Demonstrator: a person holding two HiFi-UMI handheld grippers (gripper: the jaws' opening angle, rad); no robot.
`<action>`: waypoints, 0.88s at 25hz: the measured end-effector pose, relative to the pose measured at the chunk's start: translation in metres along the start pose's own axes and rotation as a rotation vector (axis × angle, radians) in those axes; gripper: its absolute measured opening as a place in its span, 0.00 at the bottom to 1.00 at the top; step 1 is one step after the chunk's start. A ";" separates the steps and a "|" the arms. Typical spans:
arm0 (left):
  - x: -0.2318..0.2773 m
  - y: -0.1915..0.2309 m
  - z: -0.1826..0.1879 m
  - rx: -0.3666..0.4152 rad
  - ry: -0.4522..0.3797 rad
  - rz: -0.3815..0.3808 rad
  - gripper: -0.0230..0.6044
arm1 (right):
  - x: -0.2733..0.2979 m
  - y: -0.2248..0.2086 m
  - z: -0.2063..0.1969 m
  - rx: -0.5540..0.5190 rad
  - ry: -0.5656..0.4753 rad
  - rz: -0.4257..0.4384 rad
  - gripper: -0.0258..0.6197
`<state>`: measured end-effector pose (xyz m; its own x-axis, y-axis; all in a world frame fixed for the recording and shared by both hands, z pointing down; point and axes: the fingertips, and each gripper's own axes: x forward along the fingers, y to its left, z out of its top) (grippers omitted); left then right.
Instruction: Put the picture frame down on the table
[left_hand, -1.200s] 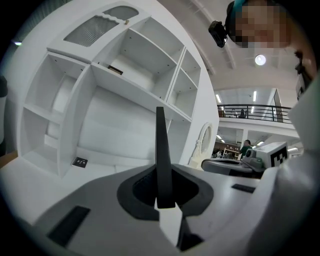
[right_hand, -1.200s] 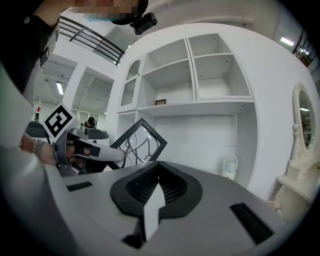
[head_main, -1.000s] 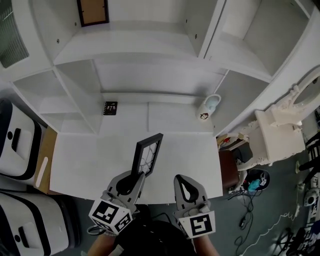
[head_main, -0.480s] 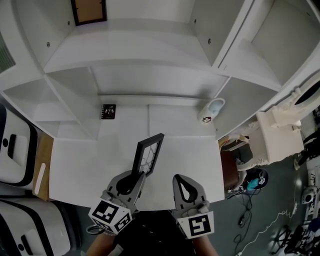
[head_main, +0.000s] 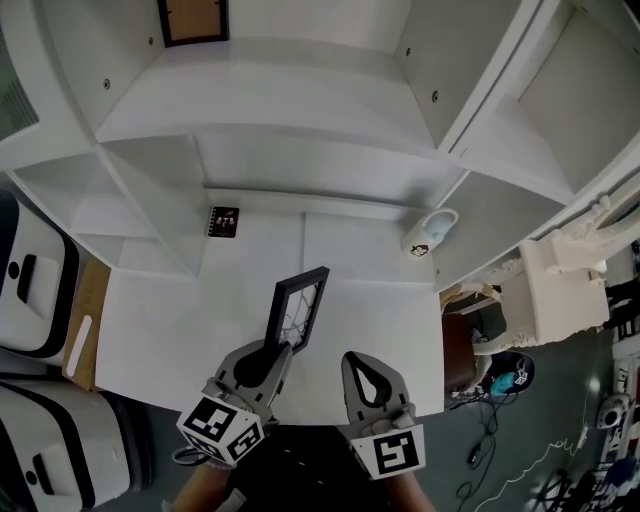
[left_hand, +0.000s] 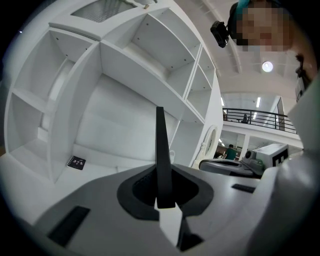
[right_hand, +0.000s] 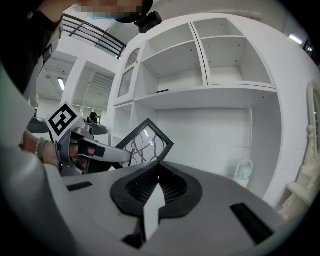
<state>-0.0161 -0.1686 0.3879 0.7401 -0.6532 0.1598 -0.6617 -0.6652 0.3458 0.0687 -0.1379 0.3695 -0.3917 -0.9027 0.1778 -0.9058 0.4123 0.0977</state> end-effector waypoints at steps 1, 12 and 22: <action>0.001 0.000 0.001 -0.004 -0.002 0.006 0.09 | 0.001 -0.001 0.001 -0.001 -0.002 0.011 0.04; 0.007 -0.002 -0.005 -0.042 -0.001 0.023 0.09 | 0.011 -0.004 -0.003 -0.028 -0.001 0.110 0.04; 0.019 -0.005 -0.014 -0.158 0.015 -0.045 0.09 | 0.021 0.020 -0.025 -0.177 0.106 0.226 0.13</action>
<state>0.0028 -0.1733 0.4020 0.7710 -0.6179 0.1543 -0.6017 -0.6275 0.4942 0.0466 -0.1457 0.4000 -0.5526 -0.7716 0.3150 -0.7517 0.6247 0.2115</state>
